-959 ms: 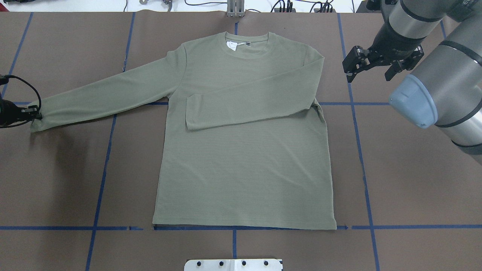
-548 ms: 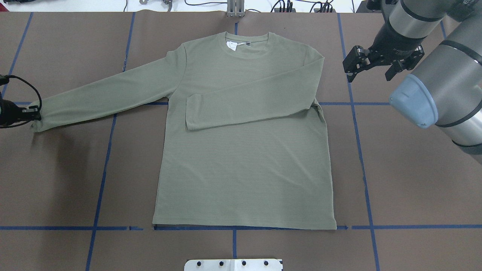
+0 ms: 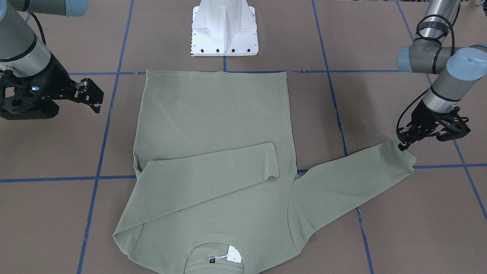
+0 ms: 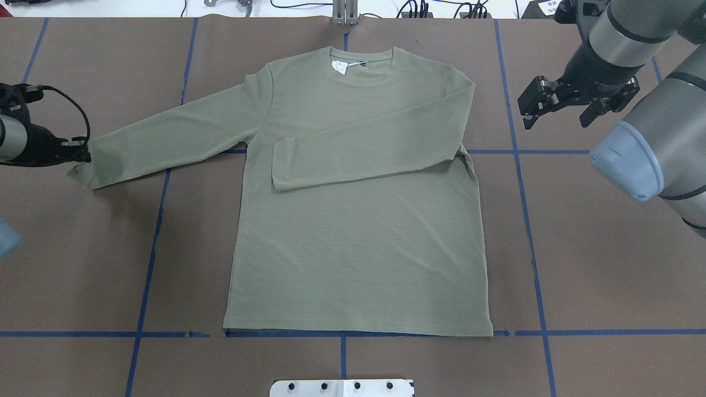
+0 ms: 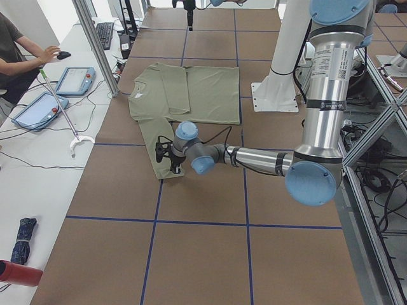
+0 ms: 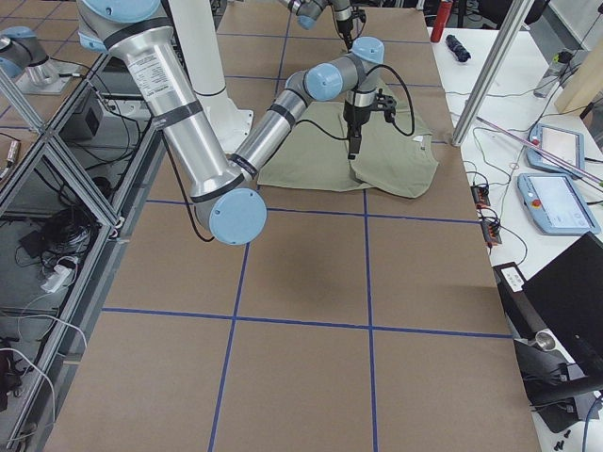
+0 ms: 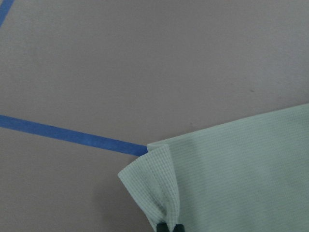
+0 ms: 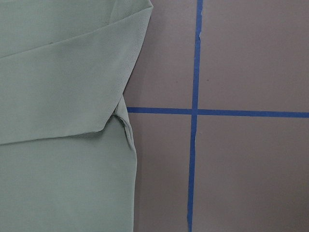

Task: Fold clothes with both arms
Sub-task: 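Carry the sleeve cuff with the left gripper across the shirt body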

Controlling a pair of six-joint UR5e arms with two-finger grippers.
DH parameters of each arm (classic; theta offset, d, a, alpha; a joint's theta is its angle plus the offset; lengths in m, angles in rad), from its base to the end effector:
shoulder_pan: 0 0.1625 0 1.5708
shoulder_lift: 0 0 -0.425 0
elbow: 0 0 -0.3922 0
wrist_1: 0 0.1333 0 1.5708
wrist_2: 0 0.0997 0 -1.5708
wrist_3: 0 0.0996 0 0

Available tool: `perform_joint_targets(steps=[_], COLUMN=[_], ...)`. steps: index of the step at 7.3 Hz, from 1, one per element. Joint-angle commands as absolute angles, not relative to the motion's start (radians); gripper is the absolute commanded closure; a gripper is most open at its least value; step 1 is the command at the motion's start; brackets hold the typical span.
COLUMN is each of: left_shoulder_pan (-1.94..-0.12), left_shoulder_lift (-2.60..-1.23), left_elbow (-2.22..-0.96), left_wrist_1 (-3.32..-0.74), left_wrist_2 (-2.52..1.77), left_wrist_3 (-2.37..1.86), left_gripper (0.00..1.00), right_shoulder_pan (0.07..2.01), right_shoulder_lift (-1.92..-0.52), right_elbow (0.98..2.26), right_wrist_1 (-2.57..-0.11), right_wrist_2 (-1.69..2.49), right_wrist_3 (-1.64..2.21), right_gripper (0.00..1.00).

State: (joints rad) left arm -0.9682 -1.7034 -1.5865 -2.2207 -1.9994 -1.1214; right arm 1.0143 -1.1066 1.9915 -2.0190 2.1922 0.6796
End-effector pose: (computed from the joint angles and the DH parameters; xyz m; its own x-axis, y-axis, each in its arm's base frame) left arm 0.2522 -0.5287 0.5177 0.6086 -0.1875 -0.7710 0.3511 0.9350 0.0498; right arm -0.2336 -0.5181 0.2702 0.7367 -0.0131 0.6761 0.0202 0.9998 -0.0026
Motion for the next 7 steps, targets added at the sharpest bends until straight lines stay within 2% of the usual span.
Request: perform_joint_targets(steps=[1, 4, 7], left_shoulder_pan=[-0.966, -0.954, -0.861], left_shoulder_lift=[-1.939, -2.145, -2.456], left_elbow=[-1.672, -1.637, -1.424], left_wrist_1=[-1.887, -1.799, -1.813], left_wrist_2=[-2.005, -2.052, -2.052], left_wrist_3=[-1.123, -1.123, -1.315], left_gripper=[1.00, 1.00, 1.00], right_shoulder_pan=[1.025, 1.086, 1.161], right_shoulder_lift=[-1.178, -1.273, -1.357], right_elbow=[2.026, 2.033, 2.023], right_wrist_1=[-2.019, -2.010, -2.010], right_wrist_2=[2.192, 2.187, 2.191], right_wrist_3=[0.678, 0.585, 0.445], right_gripper=[0.00, 0.00, 0.00])
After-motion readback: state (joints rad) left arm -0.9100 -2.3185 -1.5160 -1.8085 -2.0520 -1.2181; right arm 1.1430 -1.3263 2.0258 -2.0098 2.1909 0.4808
